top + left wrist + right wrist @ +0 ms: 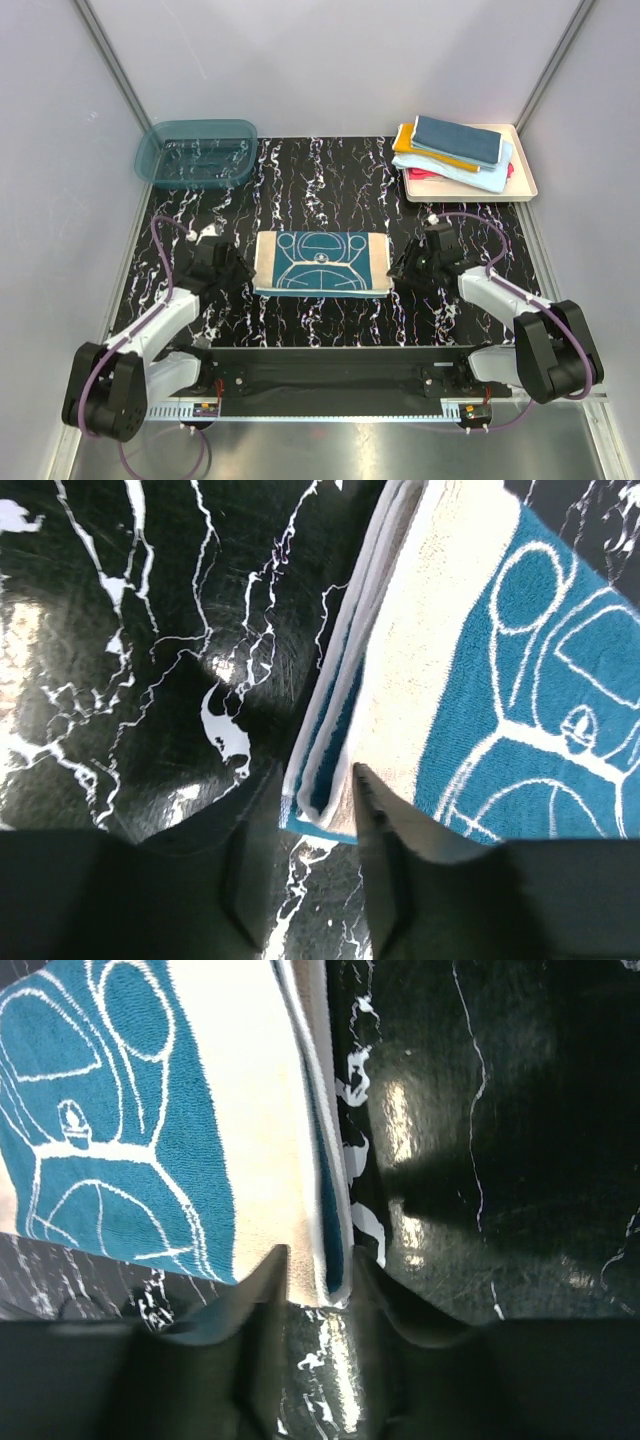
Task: Fold and stack the towels
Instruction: Fold the towel
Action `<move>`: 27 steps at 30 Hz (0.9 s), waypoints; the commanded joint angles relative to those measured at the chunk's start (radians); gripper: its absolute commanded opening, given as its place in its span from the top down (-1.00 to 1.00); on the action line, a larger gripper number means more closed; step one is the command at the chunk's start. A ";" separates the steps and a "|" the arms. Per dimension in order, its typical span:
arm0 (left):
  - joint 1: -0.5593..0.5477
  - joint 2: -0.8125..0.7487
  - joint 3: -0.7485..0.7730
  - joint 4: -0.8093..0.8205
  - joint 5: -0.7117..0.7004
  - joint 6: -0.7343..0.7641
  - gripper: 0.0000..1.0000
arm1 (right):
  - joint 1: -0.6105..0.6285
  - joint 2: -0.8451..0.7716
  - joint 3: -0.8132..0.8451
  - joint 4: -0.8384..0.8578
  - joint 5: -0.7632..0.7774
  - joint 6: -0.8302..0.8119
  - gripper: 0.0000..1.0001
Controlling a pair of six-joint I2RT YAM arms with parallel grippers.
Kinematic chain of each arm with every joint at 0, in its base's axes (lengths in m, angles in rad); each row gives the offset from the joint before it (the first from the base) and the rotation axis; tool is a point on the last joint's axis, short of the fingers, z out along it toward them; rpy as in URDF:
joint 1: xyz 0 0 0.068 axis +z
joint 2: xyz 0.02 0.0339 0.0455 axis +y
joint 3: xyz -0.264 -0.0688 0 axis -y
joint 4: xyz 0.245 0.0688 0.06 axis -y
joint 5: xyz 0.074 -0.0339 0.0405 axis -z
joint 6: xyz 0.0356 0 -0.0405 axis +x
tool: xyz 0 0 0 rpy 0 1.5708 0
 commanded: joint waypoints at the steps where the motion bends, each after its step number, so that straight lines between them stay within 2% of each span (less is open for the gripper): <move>1: 0.005 -0.071 0.028 -0.033 -0.036 0.018 0.15 | 0.001 -0.040 0.004 -0.020 0.017 -0.005 0.14; 4: 0.005 -0.108 0.079 -0.090 -0.045 0.040 0.10 | 0.001 -0.086 0.031 -0.105 0.055 -0.017 0.04; 9: 0.002 -0.086 0.131 -0.058 0.019 0.043 0.11 | 0.001 -0.091 0.091 -0.123 0.083 -0.017 0.04; 16: -0.042 0.087 0.195 0.011 0.024 0.040 0.15 | 0.015 0.030 0.139 -0.047 0.058 0.000 0.16; 20: -0.054 0.155 0.150 0.046 0.025 0.028 0.18 | 0.029 0.058 0.073 0.008 0.042 0.024 0.19; 27: -0.056 0.139 0.018 0.078 -0.007 -0.020 0.28 | 0.063 0.033 -0.068 0.066 0.020 0.076 0.32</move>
